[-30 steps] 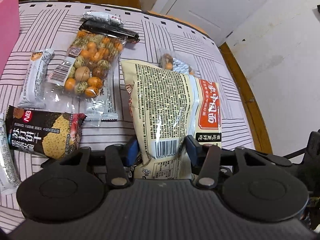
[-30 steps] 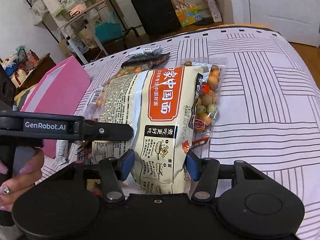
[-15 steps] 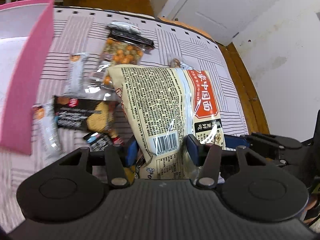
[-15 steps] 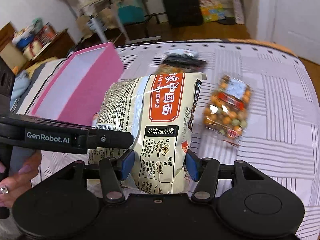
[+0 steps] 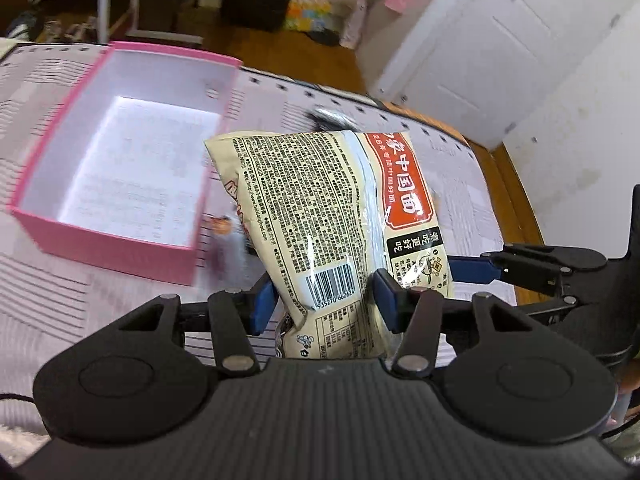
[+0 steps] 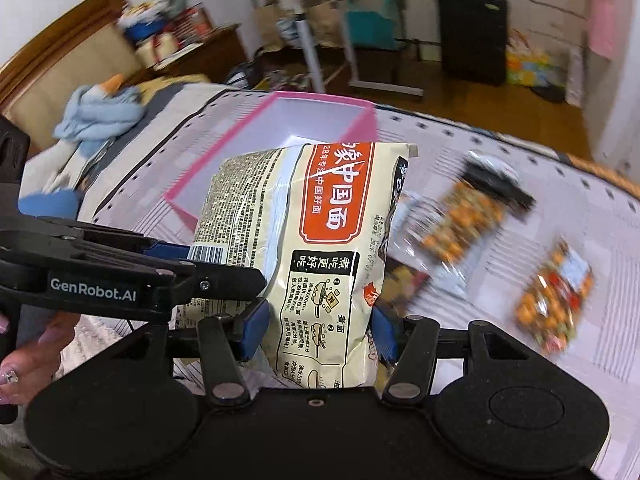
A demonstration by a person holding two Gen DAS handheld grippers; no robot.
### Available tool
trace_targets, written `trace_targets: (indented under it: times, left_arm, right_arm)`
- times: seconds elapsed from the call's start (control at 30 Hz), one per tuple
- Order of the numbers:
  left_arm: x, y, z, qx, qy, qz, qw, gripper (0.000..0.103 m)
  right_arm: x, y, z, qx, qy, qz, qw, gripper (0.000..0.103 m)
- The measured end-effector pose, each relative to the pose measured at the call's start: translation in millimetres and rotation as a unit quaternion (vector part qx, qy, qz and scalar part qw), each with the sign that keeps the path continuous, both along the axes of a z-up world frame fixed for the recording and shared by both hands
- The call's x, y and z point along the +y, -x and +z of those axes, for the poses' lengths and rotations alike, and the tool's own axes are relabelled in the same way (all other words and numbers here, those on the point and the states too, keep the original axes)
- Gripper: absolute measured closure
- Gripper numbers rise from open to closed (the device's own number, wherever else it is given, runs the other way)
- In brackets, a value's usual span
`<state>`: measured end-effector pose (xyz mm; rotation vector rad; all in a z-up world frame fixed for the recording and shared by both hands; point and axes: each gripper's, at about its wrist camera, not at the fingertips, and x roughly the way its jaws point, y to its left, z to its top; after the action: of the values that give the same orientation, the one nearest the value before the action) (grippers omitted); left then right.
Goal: Organize snacks
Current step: 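Carry the noodle bag with the left tool into the pink box and release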
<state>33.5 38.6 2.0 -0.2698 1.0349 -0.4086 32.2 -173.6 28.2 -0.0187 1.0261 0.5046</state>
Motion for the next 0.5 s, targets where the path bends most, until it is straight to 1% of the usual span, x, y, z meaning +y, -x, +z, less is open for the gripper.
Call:
trace_targets:
  times: [0.13,0.27,0.33,0.43,0.5]
  left_arm:
    - [35,-1,12,-0.017,-0.001,0.052,0.9985,0.052]
    - [58,-13,19,-0.036,-0.012,0.083,0.9958,0.053]
    - [68,-24,20,-0.039,-0.019,0.094,0.9946,0.053]
    - [74,-43,18,-0.056,-0.054,0.106,0.9913,0.052]
    - [75,-54,15,-0.060,-0.068,0.120,0.9887,0.052]
  right_arm:
    - [34,-21,10,-0.014,0.005,0.040,0.999,0.042]
    - [60,-42,15,-0.031,0.001,0.064,0.997,0.042]
    - [71,-58,11,-0.033,-0.005,0.068,0.997,0.042]
    - [82,-80,1,-0.045,-0.023,0.084,0.995,0.042]
    - [89,-93,-7,-0.050,-0.035,0.088,0.994,0.042]
